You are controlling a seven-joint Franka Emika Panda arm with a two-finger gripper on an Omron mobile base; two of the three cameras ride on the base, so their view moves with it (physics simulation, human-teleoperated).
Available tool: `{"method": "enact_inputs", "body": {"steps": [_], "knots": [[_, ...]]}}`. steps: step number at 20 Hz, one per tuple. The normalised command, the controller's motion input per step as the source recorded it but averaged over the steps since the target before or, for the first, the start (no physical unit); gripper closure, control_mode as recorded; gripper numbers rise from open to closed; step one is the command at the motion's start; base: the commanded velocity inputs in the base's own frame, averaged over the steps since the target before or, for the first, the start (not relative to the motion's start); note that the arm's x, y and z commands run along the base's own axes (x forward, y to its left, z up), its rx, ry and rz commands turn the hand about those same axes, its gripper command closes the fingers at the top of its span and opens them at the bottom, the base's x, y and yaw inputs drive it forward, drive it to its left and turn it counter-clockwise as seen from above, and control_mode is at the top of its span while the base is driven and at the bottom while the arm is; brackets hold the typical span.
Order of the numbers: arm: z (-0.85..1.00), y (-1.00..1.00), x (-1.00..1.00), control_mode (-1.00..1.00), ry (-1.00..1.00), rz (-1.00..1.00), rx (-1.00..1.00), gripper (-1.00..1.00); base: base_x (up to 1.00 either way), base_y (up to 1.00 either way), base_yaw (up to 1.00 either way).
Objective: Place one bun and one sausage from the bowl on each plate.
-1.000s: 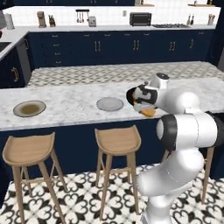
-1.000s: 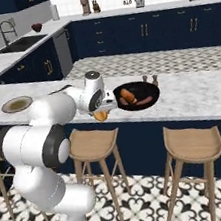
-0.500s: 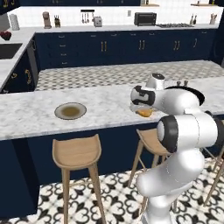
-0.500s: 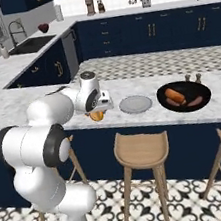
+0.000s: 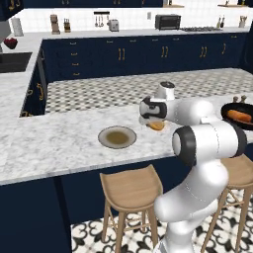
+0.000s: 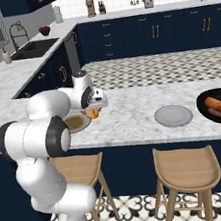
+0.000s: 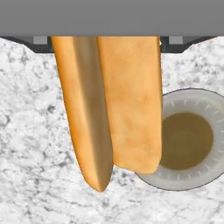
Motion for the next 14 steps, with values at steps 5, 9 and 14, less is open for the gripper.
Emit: {"method": "enact_inputs", "body": {"steps": [5,9,14], "knots": [[-0.3,1.0,0.8,-1.0,0.21,-0.11,-0.14,1.0,0.0,0.0,0.0],[-0.46,0.89,0.31,-1.0,0.25,0.0,0.0,1.0,0.0,0.0,0.0],[-0.38,0.57,0.61,-1.0,0.17,0.0,0.0,1.0,0.0,0.0,0.0]]}}
